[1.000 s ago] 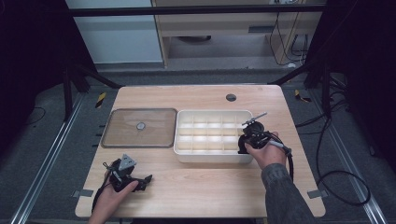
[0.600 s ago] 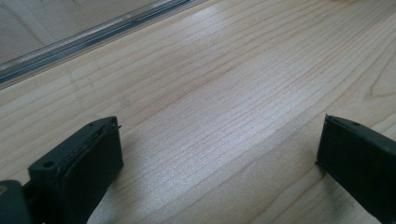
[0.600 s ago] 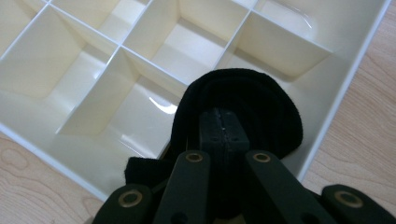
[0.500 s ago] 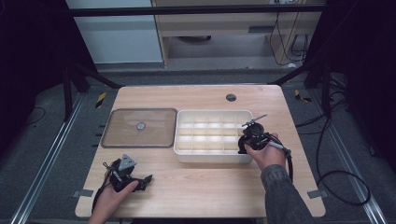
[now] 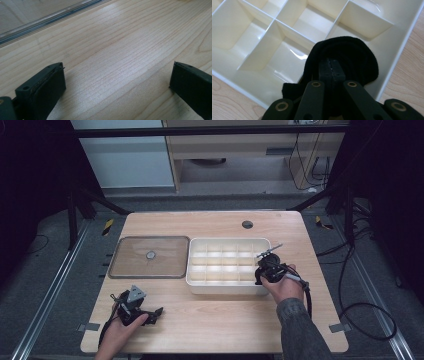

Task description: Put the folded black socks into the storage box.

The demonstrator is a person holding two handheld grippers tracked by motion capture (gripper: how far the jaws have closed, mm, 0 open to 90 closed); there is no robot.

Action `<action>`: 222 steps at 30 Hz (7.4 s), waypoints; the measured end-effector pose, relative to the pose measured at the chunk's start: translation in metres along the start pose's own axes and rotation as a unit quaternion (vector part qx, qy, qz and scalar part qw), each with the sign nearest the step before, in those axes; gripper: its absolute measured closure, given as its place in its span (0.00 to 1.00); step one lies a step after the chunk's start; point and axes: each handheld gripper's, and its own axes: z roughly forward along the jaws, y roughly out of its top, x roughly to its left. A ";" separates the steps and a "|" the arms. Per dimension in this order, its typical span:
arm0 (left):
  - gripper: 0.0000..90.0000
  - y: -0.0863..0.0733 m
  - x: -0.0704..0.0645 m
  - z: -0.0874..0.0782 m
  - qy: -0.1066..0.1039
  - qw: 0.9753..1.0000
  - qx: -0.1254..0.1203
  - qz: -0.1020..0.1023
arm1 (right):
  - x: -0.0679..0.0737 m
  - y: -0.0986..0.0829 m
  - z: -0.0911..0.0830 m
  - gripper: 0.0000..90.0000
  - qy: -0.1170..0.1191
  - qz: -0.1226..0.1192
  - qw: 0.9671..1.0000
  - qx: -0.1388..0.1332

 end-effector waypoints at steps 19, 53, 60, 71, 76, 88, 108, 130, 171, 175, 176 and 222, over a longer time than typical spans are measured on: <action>0.00 0.000 0.000 0.000 0.000 1.000 0.000 0.000 | 0.003 0.001 0.007 1.00 -0.011 0.004 1.000 0.023; 0.00 0.000 -0.001 0.000 -0.002 1.000 0.000 0.001 | -0.002 0.004 0.009 1.00 0.006 0.008 0.999 0.035; 0.00 0.000 -0.001 0.000 -0.002 1.000 0.000 0.001 | -0.004 0.001 -0.005 1.00 0.012 0.007 1.000 0.009; 0.00 0.000 -0.001 0.000 -0.001 1.000 0.000 0.000 | -0.011 -0.001 -0.026 1.00 0.011 0.009 0.999 -0.034; 0.00 0.000 -0.001 0.000 -0.001 1.000 0.000 0.000 | -0.017 -0.004 -0.039 1.00 0.024 0.025 0.997 -0.068; 0.00 0.000 -0.002 0.000 0.001 1.000 0.000 -0.001 | -0.013 -0.002 -0.058 1.00 0.045 0.025 0.989 -0.140; 0.00 -0.001 -0.003 -0.001 0.002 1.000 0.001 0.000 | 0.004 -0.006 -0.082 0.83 0.067 0.036 0.975 -0.210; 0.00 -0.001 -0.003 -0.001 0.001 1.000 0.002 0.002 | 0.008 -0.020 -0.089 0.09 0.074 0.022 0.975 -0.209; 0.00 -0.001 -0.003 -0.001 0.000 1.000 0.001 0.002 | 0.005 -0.118 -0.021 0.14 0.035 -0.022 0.990 -0.136; 0.00 -0.001 -0.003 -0.001 0.000 1.000 0.001 0.002 | 0.005 -0.122 -0.015 0.14 0.038 -0.018 0.990 -0.133; 0.00 -0.001 -0.003 -0.001 0.001 1.000 0.001 0.002 | 0.005 -0.122 -0.014 0.14 0.038 -0.018 0.991 -0.130; 0.00 -0.001 -0.003 -0.001 0.000 1.000 0.001 0.002 | -0.004 -0.134 0.016 0.09 0.014 0.025 0.987 -0.157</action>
